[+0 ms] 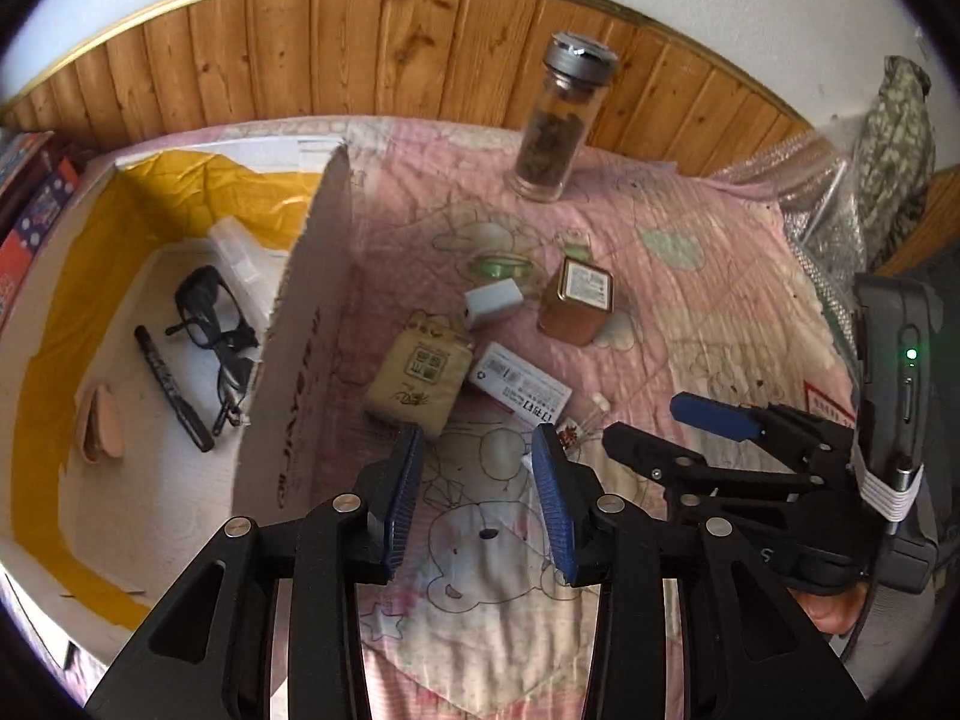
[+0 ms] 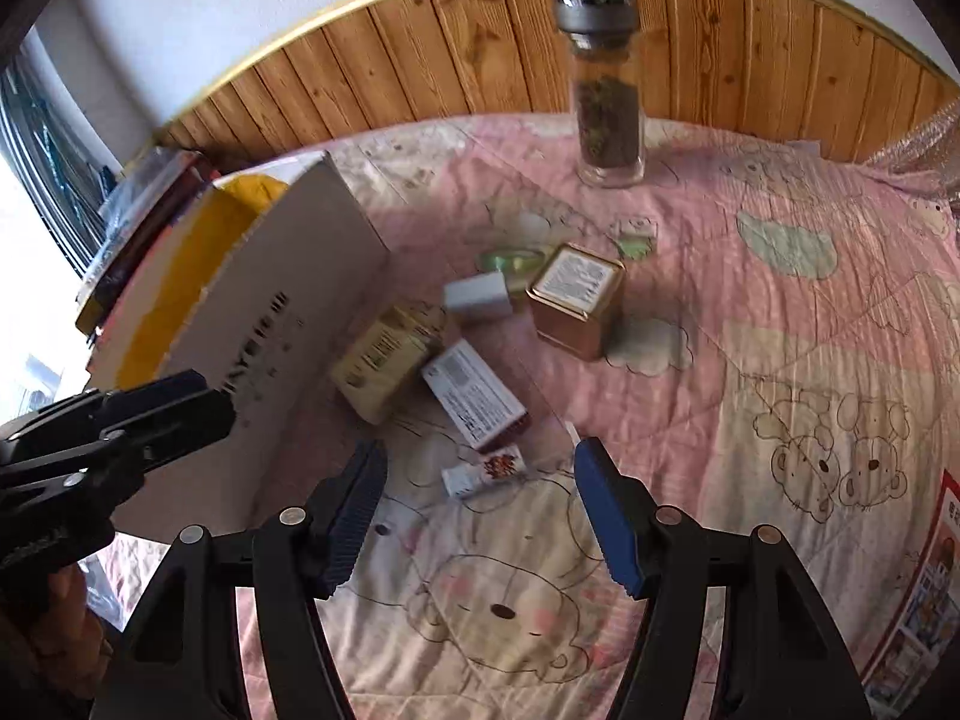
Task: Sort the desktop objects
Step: 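Move both tools back over the remaining items on the bedspread, then grasp the beige tissue pack with the left tool while the right tool grasps the white staples box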
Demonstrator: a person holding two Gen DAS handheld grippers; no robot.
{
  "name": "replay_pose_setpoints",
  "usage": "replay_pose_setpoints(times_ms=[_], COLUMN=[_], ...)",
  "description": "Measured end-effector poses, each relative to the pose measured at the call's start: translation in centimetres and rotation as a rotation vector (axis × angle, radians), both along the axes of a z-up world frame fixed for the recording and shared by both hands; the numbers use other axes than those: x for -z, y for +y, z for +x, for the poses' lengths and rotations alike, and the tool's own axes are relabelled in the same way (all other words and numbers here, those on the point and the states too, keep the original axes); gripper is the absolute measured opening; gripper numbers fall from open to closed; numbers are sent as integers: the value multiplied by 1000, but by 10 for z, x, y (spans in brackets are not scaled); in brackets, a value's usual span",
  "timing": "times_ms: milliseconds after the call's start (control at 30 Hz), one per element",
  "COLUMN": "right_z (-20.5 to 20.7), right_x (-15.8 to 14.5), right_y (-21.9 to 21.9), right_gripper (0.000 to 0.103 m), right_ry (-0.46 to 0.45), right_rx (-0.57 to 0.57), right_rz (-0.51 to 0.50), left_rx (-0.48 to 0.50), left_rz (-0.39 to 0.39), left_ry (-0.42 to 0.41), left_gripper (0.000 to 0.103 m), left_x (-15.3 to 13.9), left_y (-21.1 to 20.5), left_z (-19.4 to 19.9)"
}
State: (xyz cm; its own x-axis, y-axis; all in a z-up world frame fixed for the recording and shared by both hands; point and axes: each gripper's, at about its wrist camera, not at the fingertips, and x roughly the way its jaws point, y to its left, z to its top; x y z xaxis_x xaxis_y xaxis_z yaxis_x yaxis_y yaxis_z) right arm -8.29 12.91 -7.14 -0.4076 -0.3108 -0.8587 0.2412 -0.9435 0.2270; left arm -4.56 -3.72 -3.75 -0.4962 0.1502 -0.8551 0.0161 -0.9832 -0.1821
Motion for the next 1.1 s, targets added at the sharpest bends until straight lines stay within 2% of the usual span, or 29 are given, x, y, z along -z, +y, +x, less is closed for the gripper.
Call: replay_pose_setpoints(times_ms=[133, 200, 300, 333, 367, 467, 533, 600, 633, 667, 733, 800, 833, 867, 900, 933, 967, 1100], right_z=[-15, -20, -26, -27, -29, -28, -26, -22, -20, -17, -11, -6, -6, -8, -12, -16, -19, -26], right_x=[38, 48, 48, 48, 50, 63, 71, 74, 74, 74, 71, 68, 66, 63, 60, 54, 53, 76], right_y=[19, 20, 10, 7, 1, -19, -26, -26, -24, -23, -15, -4, 0, 1, -1, -4, -4, -21], right_gripper=[66, 66, 70, 74, 75, 76, 74, 50, 27, 22, 19, 19, 21, 29, 38, 64, 85, 82], right_ry=[-118, -128, -49, -15, 27, 99, 121, 119, 115, 112, 104, 94, 86, 99, 136, 177, 207, 236], right_rx=[62, 69, 3, -27, -66, -203, -245, -247, -239, -239, -244, -239, -247, -253, -251, -241, -239, -330], right_rz=[-52, -42, 50, 73, 109, 197, 213, 198, 203, 210, 208, 159, 145, 156, 175, 178, 167, 147], left_rx=[-55, -63, -37, -24, -9, 27, 48, 88, 89, 74, 29, 1, -1, 0, 6, 12, 16, -58], left_rz=[-37, -78, -115, -126, -129, -120, -153, -192, -207, -214, -214, -178, -168, -164, -166, -175, -183, -139], left_ry=[-55, -65, -68, -61, -54, -58, -27, 14, 31, 41, 40, 7, -21, -42, -12, 2, 17, 9], left_gripper=[44, 44, 44, 45, 48, 50, 54, 56, 57, 57, 58, 60, 60, 60, 60, 57, 54, 51], left_x=[29, 43, 59, 63, 65, 75, 80, 85, 87, 88, 90, 95, 100, 106, 105, 107, 107, 105], left_y=[1, 0, 0, 0, 1, 3, 5, 9, 9, 9, 7, 4, 3, 2, 3, 4, 5, 0], left_z=[-25, -37, -49, -51, -53, -56, -56, -53, -53, -56, -64, -75, -80, -86, -86, -87, -87, -72])
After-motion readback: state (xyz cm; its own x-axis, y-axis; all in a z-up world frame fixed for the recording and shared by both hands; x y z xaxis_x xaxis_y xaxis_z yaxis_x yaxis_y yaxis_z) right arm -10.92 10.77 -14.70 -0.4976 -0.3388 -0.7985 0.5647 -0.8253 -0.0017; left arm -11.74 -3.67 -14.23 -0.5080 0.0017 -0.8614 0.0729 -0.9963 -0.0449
